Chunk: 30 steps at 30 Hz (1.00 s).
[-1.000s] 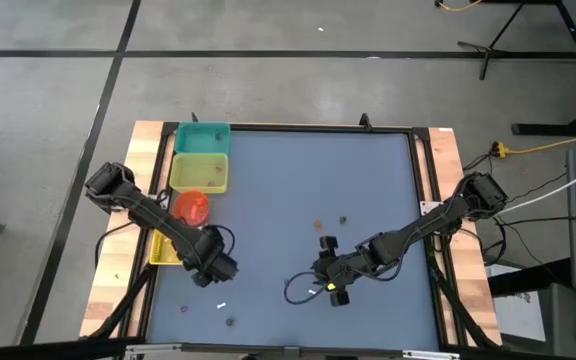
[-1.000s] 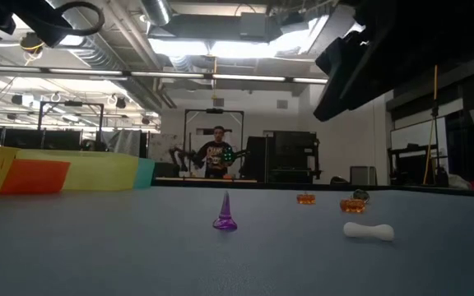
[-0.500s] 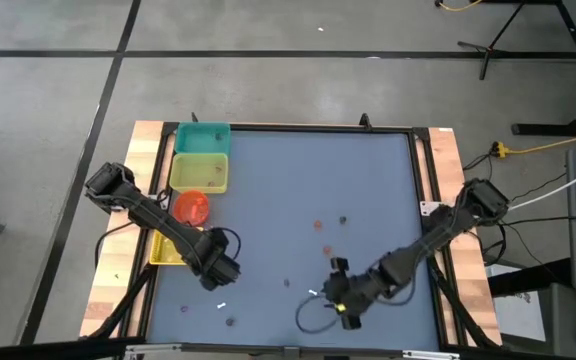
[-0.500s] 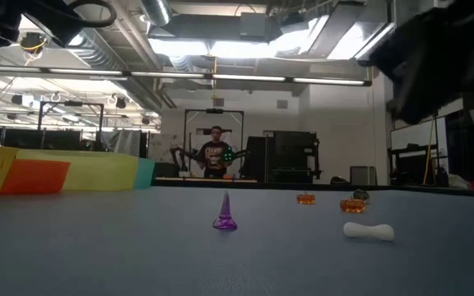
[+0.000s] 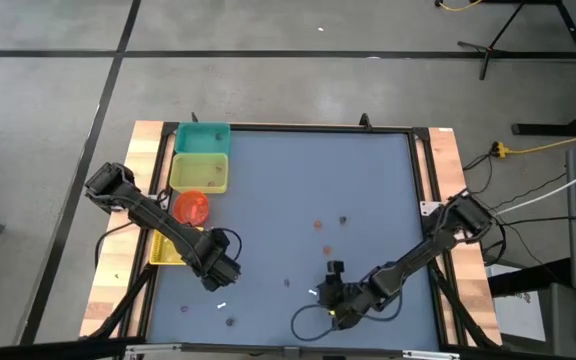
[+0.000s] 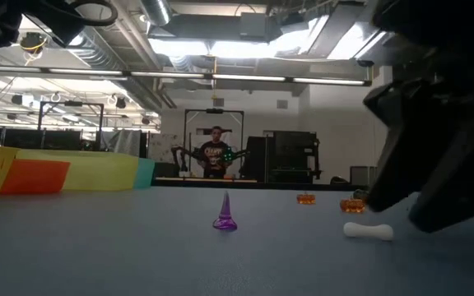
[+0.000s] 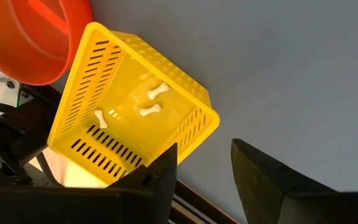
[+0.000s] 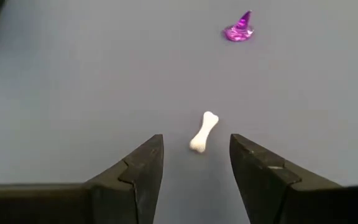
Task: Sort Halloween decoration
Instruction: Put the right white bone toy into the yellow basket
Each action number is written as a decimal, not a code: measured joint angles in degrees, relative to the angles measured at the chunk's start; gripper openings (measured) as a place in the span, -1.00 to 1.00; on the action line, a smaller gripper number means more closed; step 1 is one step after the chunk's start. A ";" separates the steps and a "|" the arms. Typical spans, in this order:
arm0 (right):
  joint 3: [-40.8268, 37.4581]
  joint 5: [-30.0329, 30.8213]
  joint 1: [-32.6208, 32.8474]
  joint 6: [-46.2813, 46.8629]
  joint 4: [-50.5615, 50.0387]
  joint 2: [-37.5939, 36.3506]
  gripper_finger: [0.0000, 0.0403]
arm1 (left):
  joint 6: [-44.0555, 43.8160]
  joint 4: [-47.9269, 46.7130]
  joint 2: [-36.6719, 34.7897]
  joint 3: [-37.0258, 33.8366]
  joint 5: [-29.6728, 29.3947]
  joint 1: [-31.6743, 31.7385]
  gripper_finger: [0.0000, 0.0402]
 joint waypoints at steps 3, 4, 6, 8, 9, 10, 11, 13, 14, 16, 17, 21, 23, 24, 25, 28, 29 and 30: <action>0.00 -0.04 -0.87 0.00 0.32 0.71 -0.09 | -0.05 0.01 0.00 0.00 -0.02 0.00 -0.33; 0.00 0.03 -1.05 0.00 0.34 0.81 -0.09 | -0.09 0.01 0.00 0.00 -0.02 0.00 -0.33; 0.00 -0.03 -1.56 0.02 0.34 0.84 -0.09 | -0.09 0.01 0.00 0.00 -0.04 0.00 -0.33; 0.00 -0.31 -1.73 0.01 0.66 0.84 -0.09 | -0.09 0.01 0.00 0.00 -0.10 0.00 -0.33; 0.00 -0.47 -1.98 0.00 0.90 0.84 -0.09 | -0.09 0.01 0.00 0.00 -0.21 0.00 -0.33; 0.00 -0.70 -1.93 0.00 1.27 0.84 -0.09 | -0.09 0.01 0.00 0.00 -0.41 0.00 -0.33; 0.00 -1.02 -1.93 0.00 1.68 0.84 -0.09 | -0.09 0.01 0.00 0.00 -0.57 0.00 -0.33; 0.00 -1.49 -1.93 0.00 2.12 0.84 -0.09 | -0.09 0.01 0.00 0.00 -0.66 0.01 -0.33; 0.00 -1.62 -1.89 0.00 2.28 0.84 -0.09 | -0.09 0.01 0.00 0.00 -0.66 0.00 -0.33; 0.00 -1.66 -1.84 0.00 2.33 1.05 -0.09 | -0.09 0.01 0.00 0.00 -0.66 0.00 -0.33; 0.00 -1.66 -1.84 0.00 2.46 1.26 -0.09 | -0.09 0.01 0.00 0.00 -0.67 0.00 -0.33; 0.00 -2.07 -1.84 0.03 2.71 2.31 -0.09 | -0.09 0.01 0.00 0.00 -0.68 0.00 -0.33; 0.02 -1.55 -1.80 0.02 2.60 2.35 -0.09 | -0.09 0.03 0.00 0.00 -0.70 0.01 -0.33; 0.03 -1.59 -1.81 0.04 2.67 2.52 -0.09 | -0.09 0.01 0.00 0.00 -0.72 0.00 -0.33; 0.05 -1.62 -1.86 0.05 2.75 2.72 -0.09 | -0.09 0.04 0.00 0.00 -0.72 0.00 -0.33; 0.09 -1.58 -1.84 0.04 2.92 2.79 -0.15 | -0.09 0.20 0.00 0.00 -0.77 0.02 -0.33; 0.09 -1.72 -1.84 0.04 2.94 2.81 -0.19 | -0.09 0.20 0.00 0.00 -0.77 0.01 -0.33; 0.09 -2.11 -1.84 0.04 2.97 2.81 -0.23 | -0.09 0.20 0.00 0.00 -0.76 0.00 -0.33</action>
